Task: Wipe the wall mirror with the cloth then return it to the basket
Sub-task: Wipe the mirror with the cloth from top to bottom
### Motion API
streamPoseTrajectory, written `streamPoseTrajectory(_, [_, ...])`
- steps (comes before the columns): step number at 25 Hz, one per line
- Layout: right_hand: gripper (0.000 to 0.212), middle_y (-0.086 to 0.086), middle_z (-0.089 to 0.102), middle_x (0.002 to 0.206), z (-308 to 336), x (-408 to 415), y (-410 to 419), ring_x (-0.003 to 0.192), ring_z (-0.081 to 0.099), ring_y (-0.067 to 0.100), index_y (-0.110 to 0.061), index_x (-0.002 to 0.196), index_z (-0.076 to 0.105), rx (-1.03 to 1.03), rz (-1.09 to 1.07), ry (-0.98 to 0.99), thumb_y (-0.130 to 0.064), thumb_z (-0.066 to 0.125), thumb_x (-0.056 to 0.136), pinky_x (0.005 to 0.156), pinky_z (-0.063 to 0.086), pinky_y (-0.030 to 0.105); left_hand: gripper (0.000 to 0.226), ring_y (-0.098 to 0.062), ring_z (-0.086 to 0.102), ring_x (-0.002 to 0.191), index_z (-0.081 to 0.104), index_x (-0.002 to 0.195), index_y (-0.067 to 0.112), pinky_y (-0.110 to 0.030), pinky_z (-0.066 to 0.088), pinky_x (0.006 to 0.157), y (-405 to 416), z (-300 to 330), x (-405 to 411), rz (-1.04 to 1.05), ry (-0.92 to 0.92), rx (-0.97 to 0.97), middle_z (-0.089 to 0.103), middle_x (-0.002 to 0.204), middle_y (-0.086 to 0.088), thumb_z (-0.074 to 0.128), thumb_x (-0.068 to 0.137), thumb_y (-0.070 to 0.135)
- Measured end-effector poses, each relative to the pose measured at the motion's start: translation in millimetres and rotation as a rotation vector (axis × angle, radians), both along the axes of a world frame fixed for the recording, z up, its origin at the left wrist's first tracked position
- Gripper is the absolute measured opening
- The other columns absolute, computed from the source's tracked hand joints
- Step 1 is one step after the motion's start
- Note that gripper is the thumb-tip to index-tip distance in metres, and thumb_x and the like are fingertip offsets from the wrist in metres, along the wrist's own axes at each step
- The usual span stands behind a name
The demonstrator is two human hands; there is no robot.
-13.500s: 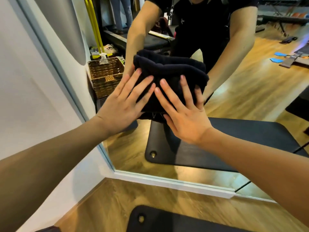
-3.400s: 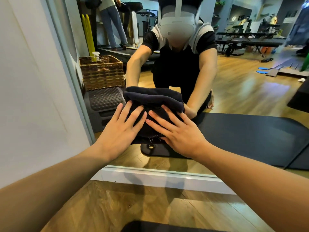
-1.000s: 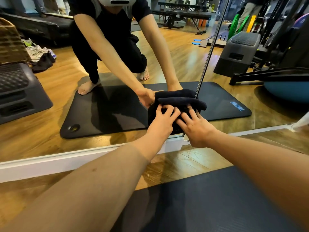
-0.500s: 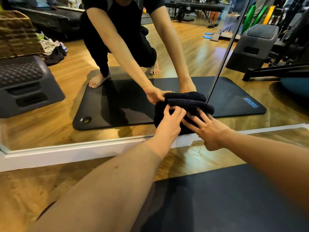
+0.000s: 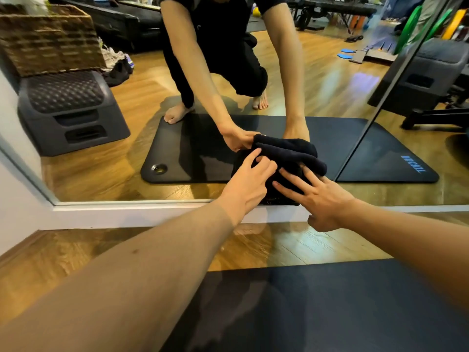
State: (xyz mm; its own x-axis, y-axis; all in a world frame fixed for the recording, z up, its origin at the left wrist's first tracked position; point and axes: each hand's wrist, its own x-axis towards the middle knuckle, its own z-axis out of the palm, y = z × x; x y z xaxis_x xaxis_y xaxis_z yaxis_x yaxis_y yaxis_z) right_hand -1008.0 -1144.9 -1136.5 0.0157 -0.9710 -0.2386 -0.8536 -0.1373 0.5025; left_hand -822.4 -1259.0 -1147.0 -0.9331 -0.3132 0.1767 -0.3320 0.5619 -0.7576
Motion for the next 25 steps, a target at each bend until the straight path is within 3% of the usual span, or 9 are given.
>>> streamPoseTrajectory(5, [0.108,-0.001,-0.037,0.163,5,38,-22,0.153,-0.021,0.041,-0.037,0.153,-0.033,0.004,0.079,-0.006,-0.036,0.055,0.090,0.125,0.001,0.054,0.052,-0.035,0.028,0.133,0.056,0.143,0.018,-0.060,-0.003,0.120,-21,-3,52,0.041,0.030,0.026,0.036,0.139,-0.012,0.064,0.094,0.034])
streamPoseTrajectory(12, [0.106,-0.001,-0.038,0.162,2,123,-67,0.154,-0.012,0.041,-0.036,0.153,-0.033,-0.014,0.190,-0.041,-0.036,0.054,0.091,0.125,0.006,0.052,0.059,-0.034,0.030,0.130,0.052,0.146,0.017,-0.065,0.005,0.120,-49,-3,146,0.154,0.053,0.064,0.036,0.134,-0.011,0.062,0.091,0.039])
streamPoseTrajectory(21, [0.103,-0.005,-0.038,0.162,-8,253,-133,0.154,-0.012,0.041,-0.038,0.154,-0.029,-0.007,0.289,-0.123,-0.038,0.054,0.094,0.125,0.014,0.052,0.062,-0.034,0.027,0.141,0.042,0.153,0.020,-0.069,0.002,0.118,-86,1,278,0.343,0.115,0.160,0.033,0.144,-0.008,0.054,0.096,0.043])
streamPoseTrajectory(25, [0.105,-0.008,-0.041,0.160,-18,308,-156,0.153,-0.012,0.044,-0.039,0.155,-0.028,-0.029,0.312,-0.173,-0.039,0.057,0.093,0.122,0.021,0.055,0.062,-0.038,0.012,0.150,0.033,0.156,0.027,-0.068,-0.002,0.118,-107,1,337,0.492,0.155,0.225,0.030,0.153,-0.011,0.044,0.099,0.048])
